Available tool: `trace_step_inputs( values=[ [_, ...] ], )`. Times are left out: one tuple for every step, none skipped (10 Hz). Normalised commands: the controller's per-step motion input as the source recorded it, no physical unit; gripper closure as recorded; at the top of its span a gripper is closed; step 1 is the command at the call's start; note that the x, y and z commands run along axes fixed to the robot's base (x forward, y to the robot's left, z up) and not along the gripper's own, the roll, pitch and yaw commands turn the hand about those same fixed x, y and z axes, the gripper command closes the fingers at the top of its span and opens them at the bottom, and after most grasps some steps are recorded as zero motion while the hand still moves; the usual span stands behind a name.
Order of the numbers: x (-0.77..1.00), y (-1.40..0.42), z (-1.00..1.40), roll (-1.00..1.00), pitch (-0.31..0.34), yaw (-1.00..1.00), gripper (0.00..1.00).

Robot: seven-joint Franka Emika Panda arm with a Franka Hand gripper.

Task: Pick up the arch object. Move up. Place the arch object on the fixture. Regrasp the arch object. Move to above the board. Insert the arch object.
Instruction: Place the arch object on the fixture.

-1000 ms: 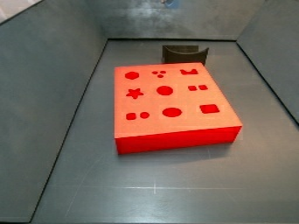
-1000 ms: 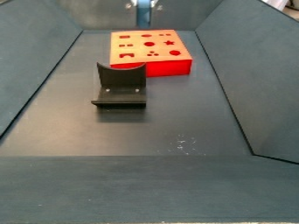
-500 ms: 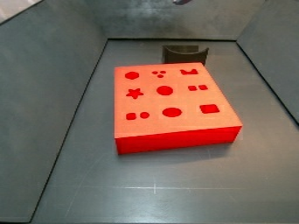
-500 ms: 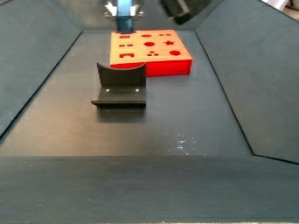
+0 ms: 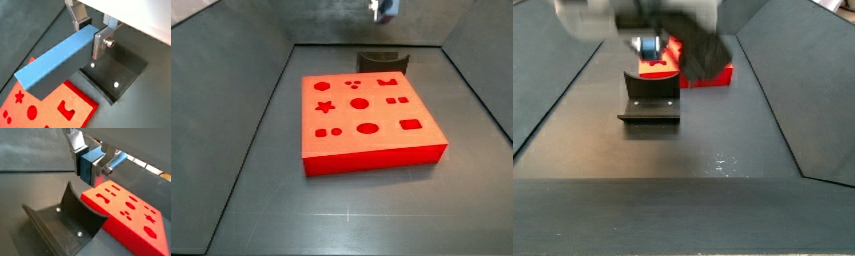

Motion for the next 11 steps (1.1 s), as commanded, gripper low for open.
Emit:
trace_step_inputs(
  values=[
    [0.12, 0.08, -1.0, -1.0, 0.045, -0.15, 1.0],
    [0.13, 0.09, -1.0, -1.0, 0.042, -0.16, 1.0],
    [0.14, 0.1, -1.0, -0.89, 0.031, -0.16, 1.0],
    [0.15, 0.1, -1.0, -0.66, 0.015, -0.14, 1.0],
    [0.16, 0.11, -1.0, -0.55, 0.008, -0.13, 1.0],
    [0.17, 0.11, -1.0, -0.33, 0.001, -0.11, 1.0],
    [0.15, 0.09, -0.84, -0.23, -0.008, -0.1, 1.0],
    [0.11, 0.07, -0.63, -0.19, -0.02, -0.08, 1.0],
    [0.09, 0.06, -0.43, -0.17, -0.03, -0.08, 1.0],
    [0.06, 0.04, -0.27, -0.11, -0.036, -0.05, 1.0],
    [0.05, 0.03, -0.27, -0.09, -0.042, -0.05, 1.0]
  ],
)
